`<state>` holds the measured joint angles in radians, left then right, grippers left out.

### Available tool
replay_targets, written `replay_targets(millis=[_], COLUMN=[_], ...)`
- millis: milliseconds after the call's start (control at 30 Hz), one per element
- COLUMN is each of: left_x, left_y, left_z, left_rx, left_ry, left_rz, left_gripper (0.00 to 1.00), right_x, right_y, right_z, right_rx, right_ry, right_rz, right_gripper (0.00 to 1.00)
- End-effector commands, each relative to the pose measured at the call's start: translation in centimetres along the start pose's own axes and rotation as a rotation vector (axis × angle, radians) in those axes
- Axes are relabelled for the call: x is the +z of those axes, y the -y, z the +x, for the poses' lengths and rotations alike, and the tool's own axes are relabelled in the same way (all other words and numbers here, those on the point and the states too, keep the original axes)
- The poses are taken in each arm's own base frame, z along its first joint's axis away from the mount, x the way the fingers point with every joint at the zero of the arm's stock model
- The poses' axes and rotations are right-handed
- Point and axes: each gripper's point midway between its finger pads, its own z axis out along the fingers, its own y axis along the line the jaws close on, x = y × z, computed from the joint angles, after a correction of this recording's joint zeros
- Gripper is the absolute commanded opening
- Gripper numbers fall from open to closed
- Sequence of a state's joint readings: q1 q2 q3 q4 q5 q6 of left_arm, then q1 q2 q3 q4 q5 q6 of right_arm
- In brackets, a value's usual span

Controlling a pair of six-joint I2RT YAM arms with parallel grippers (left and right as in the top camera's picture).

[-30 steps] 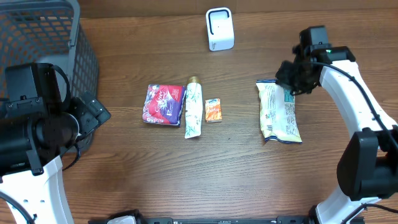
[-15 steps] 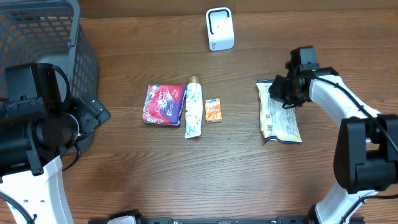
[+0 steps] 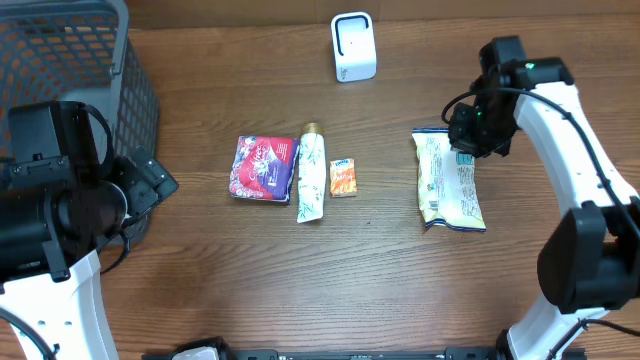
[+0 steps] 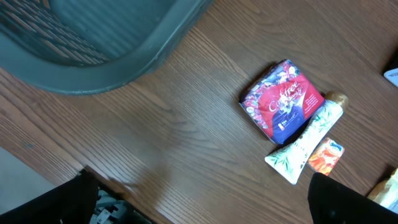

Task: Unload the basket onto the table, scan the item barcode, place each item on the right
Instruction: 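Lower the packet onto the table and open the right gripper, then regrasp the yellow packet with the right gripper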

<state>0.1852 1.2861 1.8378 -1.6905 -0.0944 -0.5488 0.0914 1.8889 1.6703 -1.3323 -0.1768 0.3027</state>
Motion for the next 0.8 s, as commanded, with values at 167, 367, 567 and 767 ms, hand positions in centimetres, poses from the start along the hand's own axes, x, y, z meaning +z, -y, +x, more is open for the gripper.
replay_targets(millis=[167, 367, 567, 767], left_x=[0.2, 0.2, 0.2, 0.2], left_y=[-0.2, -0.2, -0.2, -0.2], left_z=[-0.1, -0.1, -0.1, -0.1], left_rx=[-0.019, -0.019, -0.019, -0.019], left_ry=[0.001, 0.001, 0.001, 0.001], left_rz=[-0.013, -0.013, -0.013, -0.013], left_gripper=[1.00, 1.00, 1.00, 1.00], right_x=[3.5, 10.2, 11.9, 8.1], right_y=[1.0, 2.4, 3.9, 2.7], right_z=[4.0, 6.3, 8.7, 7.7], right_rx=[-0.027, 0.034, 0.094, 0.049], right_ry=[-0.115, -0.122, -0.180, -0.201], right_rz=[0.046, 0.052, 0.084, 0.088], right_gripper=[0.15, 0.14, 0.05, 0.11])
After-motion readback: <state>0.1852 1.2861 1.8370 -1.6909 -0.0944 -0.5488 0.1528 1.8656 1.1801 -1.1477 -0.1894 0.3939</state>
